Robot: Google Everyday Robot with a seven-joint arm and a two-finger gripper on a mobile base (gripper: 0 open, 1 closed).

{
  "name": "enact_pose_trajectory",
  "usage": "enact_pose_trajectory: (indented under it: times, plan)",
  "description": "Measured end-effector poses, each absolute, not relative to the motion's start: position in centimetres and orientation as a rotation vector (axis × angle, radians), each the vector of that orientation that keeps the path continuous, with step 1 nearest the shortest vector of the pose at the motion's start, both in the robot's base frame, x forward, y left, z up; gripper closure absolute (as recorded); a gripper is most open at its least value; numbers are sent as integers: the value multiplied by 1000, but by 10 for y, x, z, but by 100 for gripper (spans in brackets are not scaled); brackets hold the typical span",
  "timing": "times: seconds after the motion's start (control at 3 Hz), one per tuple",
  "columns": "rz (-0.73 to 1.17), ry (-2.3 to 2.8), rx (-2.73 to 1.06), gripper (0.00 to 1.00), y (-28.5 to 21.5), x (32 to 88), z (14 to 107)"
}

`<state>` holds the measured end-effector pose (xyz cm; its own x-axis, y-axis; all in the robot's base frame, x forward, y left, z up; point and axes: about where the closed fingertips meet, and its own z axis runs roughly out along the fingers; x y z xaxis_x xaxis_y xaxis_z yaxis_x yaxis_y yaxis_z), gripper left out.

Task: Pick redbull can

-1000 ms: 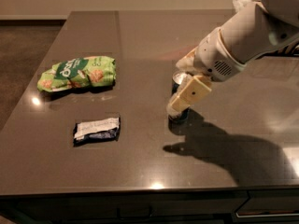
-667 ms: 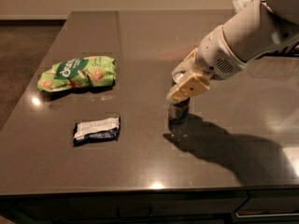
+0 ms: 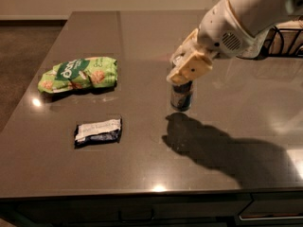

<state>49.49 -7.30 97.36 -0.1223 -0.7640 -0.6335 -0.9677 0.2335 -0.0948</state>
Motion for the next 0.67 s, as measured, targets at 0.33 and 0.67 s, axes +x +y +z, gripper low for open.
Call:
enact_pose_trajectory:
  times: [0.33,0.67]
  plan:
    - [468,1871,-1661,100,-52,492,1029]
    - [466,1866,-1663,100,-51,491,1031]
